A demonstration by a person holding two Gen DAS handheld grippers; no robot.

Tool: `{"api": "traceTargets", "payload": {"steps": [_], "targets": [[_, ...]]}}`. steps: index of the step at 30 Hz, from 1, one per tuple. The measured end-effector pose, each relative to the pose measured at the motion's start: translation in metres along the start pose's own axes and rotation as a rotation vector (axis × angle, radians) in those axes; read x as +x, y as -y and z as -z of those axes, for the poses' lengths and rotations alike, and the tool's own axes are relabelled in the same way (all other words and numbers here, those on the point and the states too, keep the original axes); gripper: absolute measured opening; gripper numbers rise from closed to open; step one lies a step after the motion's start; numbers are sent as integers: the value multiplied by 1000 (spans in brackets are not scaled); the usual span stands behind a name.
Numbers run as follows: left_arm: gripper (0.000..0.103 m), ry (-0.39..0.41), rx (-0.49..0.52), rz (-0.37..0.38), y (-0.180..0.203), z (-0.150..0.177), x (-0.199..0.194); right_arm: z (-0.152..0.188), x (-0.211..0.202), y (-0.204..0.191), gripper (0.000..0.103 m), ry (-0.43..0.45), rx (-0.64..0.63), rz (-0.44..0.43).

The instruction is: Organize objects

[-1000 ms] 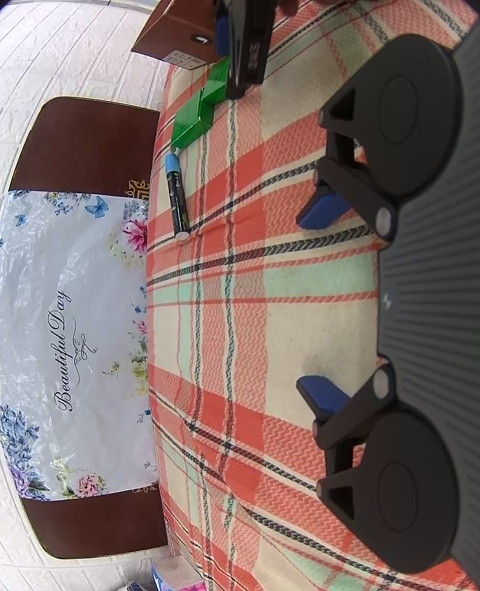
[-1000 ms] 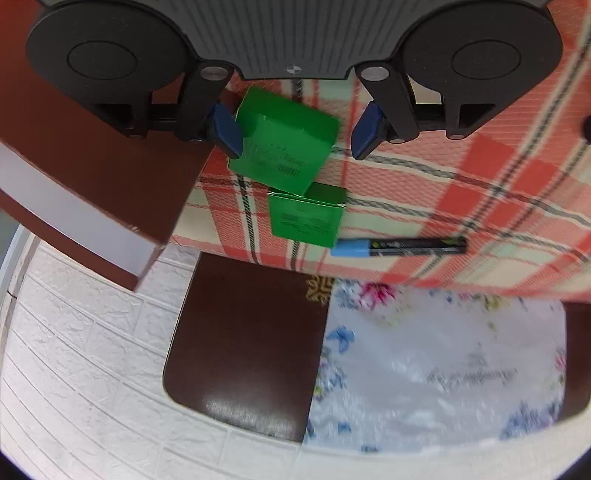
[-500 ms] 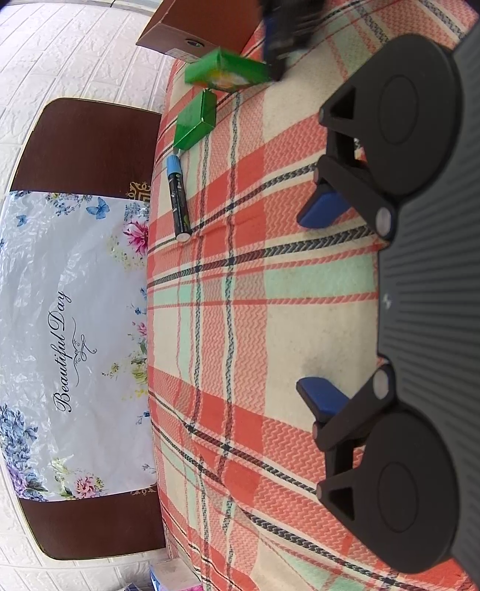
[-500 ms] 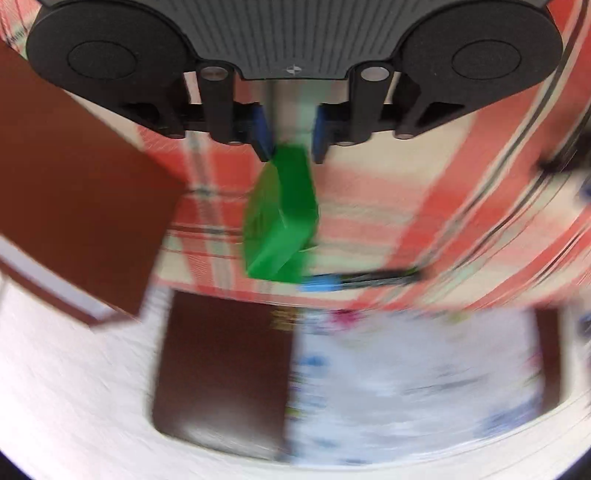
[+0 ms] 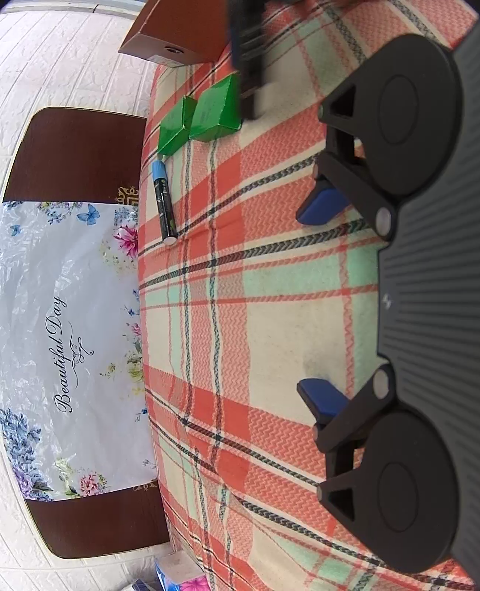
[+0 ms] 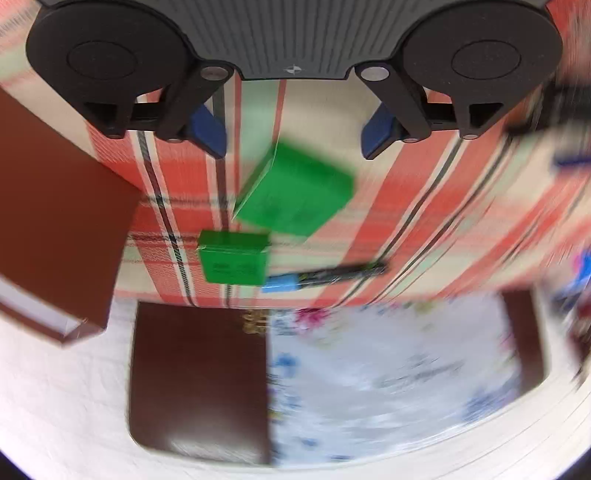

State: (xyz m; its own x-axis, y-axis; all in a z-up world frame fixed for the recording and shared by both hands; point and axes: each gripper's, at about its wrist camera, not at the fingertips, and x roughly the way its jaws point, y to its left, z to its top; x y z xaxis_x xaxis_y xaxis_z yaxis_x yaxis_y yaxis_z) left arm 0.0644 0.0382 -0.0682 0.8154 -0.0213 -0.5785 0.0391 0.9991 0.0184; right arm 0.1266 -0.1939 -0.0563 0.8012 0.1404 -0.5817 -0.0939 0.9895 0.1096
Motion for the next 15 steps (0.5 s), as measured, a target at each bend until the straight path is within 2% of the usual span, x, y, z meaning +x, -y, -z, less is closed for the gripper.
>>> {"api": "traceTargets", "payload": {"steps": [1,2,3,6,9,12,15], "targets": [[96,-3,2,-9,1,0,1,-4,9,0,96,-11,6,-9],[97,-7,2,-18,1,-1,2,-5,16,-4,97,-14,-22,5],[98,-10,0,-21,1,-1,2,-4,19,-9,93,-16,-64,33],[99,-13,-2,-25,0,0,3,3,8,-14,60,12,-139,-8],[100,-14,-3,-27,0,0,3,21,-15,-12,59,23,-178,-26],[101,-15,-3,-30,0,0,3,46,-54,-5,59,17,-184,-93],[101,-15,-2,-32,0,0,3,76,-94,-5,61,20,-218,-124]]}}
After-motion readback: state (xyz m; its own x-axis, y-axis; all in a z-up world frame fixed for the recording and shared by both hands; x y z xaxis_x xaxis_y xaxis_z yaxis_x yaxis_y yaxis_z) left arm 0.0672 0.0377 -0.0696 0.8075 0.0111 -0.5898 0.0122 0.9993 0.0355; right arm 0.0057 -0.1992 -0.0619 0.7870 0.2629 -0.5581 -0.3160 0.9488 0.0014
